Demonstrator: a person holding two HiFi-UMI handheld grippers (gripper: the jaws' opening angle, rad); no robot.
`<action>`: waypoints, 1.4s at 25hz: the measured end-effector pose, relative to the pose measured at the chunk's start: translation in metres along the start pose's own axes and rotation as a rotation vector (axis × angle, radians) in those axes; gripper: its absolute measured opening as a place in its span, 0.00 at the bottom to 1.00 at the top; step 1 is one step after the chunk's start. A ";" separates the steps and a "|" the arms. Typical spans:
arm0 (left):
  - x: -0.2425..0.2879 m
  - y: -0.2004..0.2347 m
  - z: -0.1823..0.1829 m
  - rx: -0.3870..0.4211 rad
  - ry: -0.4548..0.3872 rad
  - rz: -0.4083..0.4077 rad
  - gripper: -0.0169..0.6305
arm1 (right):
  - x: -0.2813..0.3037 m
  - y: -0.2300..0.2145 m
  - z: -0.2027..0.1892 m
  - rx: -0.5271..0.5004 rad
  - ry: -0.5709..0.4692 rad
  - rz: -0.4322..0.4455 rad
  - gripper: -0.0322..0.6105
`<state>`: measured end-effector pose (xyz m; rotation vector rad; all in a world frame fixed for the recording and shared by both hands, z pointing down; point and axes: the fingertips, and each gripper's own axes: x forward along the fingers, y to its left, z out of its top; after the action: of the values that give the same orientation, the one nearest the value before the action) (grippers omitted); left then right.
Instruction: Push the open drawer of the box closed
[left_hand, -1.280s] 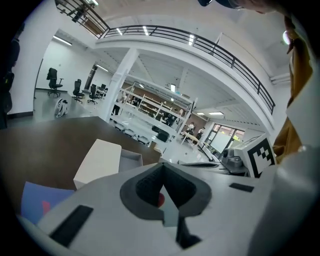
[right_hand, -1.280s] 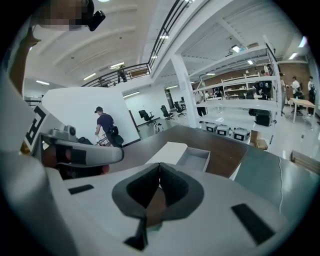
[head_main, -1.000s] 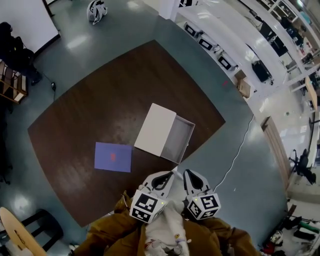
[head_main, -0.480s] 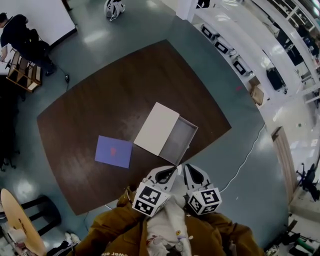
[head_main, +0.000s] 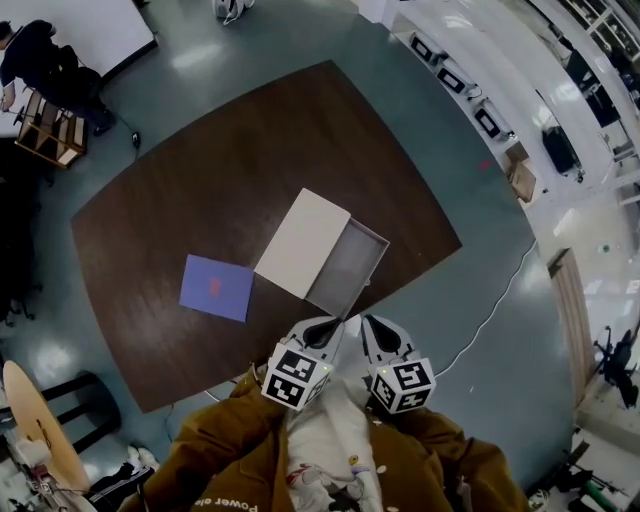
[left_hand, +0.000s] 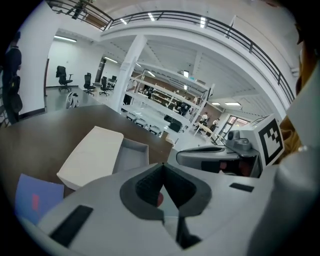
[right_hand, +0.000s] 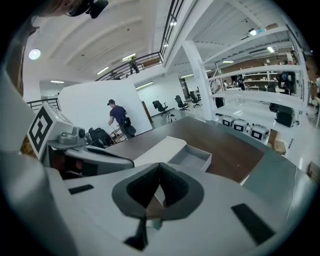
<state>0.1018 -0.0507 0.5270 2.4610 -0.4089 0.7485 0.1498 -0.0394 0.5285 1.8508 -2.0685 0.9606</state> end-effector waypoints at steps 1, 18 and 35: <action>0.004 0.001 -0.003 -0.006 0.004 0.007 0.04 | 0.002 -0.002 -0.003 -0.006 0.011 0.003 0.06; 0.064 0.038 -0.088 -0.152 0.167 0.115 0.04 | 0.058 -0.032 -0.076 -0.090 0.204 0.052 0.06; 0.102 -0.002 -0.112 -0.089 0.245 0.010 0.10 | 0.065 -0.053 -0.114 -0.117 0.317 0.053 0.06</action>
<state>0.1369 0.0011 0.6655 2.2513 -0.3528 1.0002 0.1567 -0.0261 0.6691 1.4838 -1.9434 1.0440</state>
